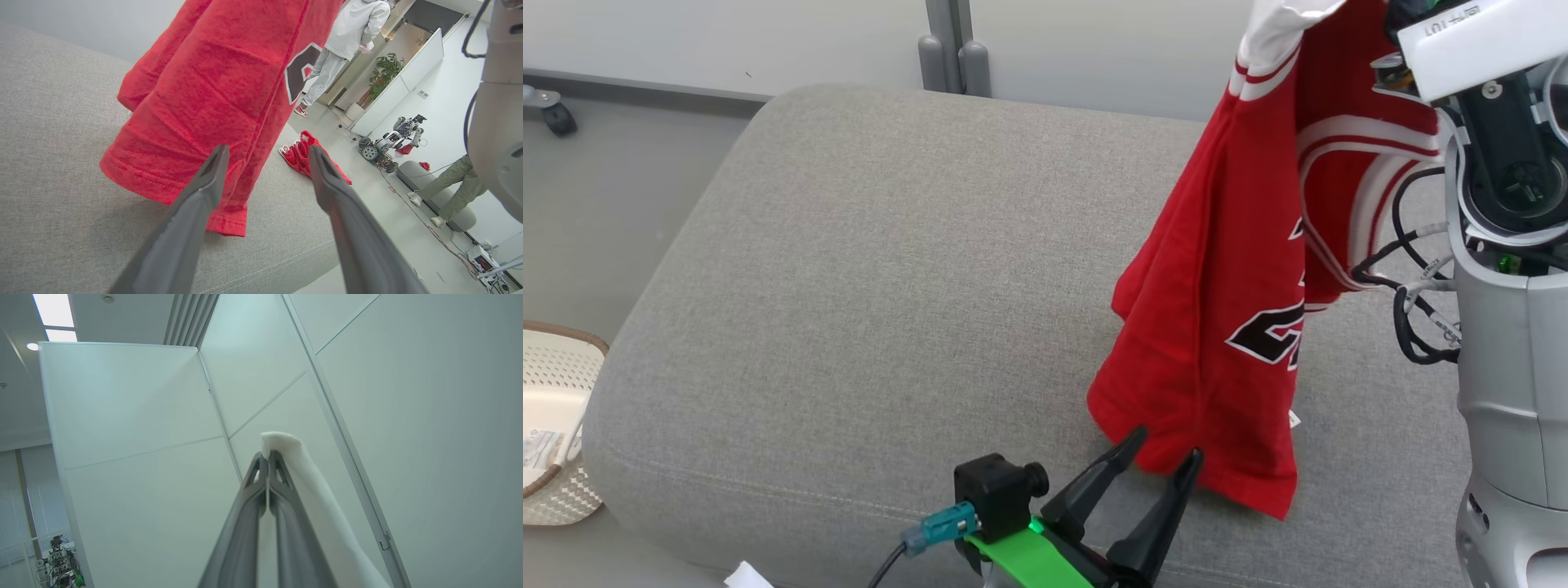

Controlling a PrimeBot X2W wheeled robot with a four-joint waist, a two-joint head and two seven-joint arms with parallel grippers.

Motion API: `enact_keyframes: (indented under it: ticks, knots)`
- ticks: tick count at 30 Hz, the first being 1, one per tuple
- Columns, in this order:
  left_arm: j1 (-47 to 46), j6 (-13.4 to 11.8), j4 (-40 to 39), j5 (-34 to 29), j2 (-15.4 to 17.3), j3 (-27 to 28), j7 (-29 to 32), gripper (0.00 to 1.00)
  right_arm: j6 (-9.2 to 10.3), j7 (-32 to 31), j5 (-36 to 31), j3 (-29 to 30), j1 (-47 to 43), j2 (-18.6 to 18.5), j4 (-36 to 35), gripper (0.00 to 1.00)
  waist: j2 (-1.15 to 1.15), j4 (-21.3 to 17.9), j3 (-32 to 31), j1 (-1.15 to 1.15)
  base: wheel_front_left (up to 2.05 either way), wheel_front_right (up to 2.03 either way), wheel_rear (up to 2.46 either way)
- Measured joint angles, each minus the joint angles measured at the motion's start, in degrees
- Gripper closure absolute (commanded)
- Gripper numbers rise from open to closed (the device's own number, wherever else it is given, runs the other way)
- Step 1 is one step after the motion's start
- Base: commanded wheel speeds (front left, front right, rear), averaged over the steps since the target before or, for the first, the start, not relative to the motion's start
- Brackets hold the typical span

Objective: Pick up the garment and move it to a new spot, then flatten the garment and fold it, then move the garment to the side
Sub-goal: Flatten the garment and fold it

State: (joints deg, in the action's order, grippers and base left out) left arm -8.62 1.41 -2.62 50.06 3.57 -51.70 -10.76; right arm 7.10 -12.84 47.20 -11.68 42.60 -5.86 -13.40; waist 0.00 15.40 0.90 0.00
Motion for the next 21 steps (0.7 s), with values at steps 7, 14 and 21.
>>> enact_keyframes:
  ticks: [7,14,21]
  knots:
    - [-1.9,-0.3,0.8,0.2,-0.1,-1.7,-1.4,0.0,0.08,-0.4,-2.1,0.4,-1.8,0.1,2.2,1.0,0.0,-0.5,1.5,0.0,0.0,0.0,0.0]
    - [-4.1,-1.6,3.0,2.1,-0.3,-3.4,-2.0,0.0,0.13,-1.6,-2.9,-0.3,-7.7,0.5,5.4,1.0,0.0,-1.6,3.5,0.0,0.0,0.0,0.0]
    - [-5.8,-2.2,7.2,2.5,-0.3,-4.1,-2.5,0.0,0.14,-1.5,-5.5,2.7,-11.6,0.2,8.5,1.0,0.0,-2.7,5.8,0.0,0.0,0.0,0.0]
